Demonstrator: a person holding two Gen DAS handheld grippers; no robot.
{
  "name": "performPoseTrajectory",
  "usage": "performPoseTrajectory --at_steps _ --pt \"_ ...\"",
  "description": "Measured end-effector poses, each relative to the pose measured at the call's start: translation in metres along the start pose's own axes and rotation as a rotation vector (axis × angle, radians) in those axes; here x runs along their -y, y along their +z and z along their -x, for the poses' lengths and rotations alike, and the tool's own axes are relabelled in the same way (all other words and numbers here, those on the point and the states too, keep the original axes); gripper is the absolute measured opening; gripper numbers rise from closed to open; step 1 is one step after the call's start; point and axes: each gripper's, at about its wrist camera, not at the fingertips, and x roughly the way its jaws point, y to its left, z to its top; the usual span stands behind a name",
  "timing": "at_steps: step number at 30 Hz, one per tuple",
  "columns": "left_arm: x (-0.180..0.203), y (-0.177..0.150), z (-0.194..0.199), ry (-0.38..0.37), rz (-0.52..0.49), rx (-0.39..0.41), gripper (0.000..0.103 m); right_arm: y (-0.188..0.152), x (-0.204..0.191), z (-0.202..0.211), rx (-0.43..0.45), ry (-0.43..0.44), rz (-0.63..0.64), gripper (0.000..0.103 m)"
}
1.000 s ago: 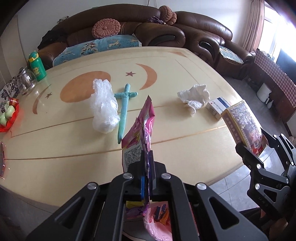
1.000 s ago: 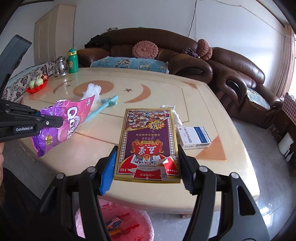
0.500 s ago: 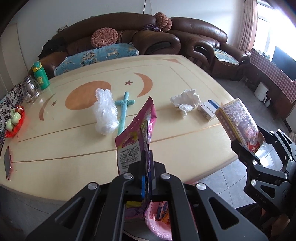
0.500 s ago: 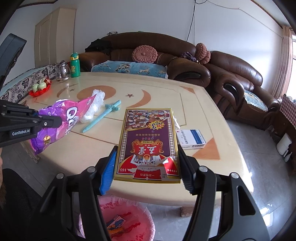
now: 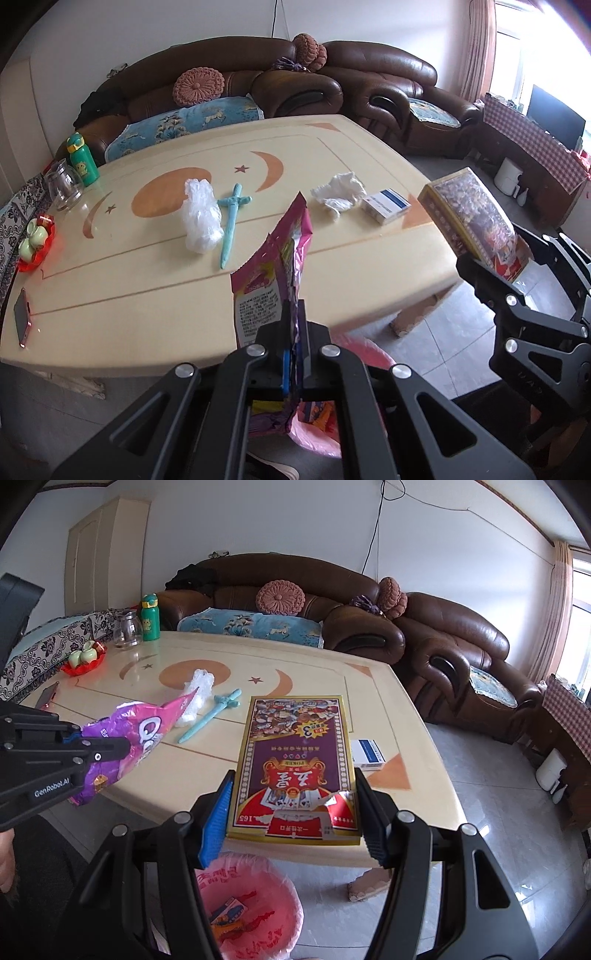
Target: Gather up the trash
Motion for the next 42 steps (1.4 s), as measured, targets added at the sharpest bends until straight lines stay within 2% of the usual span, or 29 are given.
performPoseTrajectory --at_steps 10,21,29,42 --pt "0.018 -0.028 0.034 -0.019 -0.025 0.014 0.002 -0.013 -0.005 0.046 0.007 -0.016 0.004 0.060" --pt "0.038 -0.067 0.030 -0.079 -0.056 -0.050 0.002 -0.055 -0.016 0.056 -0.081 0.002 0.003 0.060" --pt "0.044 -0.088 0.007 -0.110 -0.075 -0.127 0.002 -0.078 -0.013 0.047 -0.144 0.004 -0.010 0.060" --pt "0.045 -0.114 -0.063 -0.131 -0.063 -0.277 0.002 -0.113 -0.023 -0.006 -0.289 0.045 -0.018 0.060"
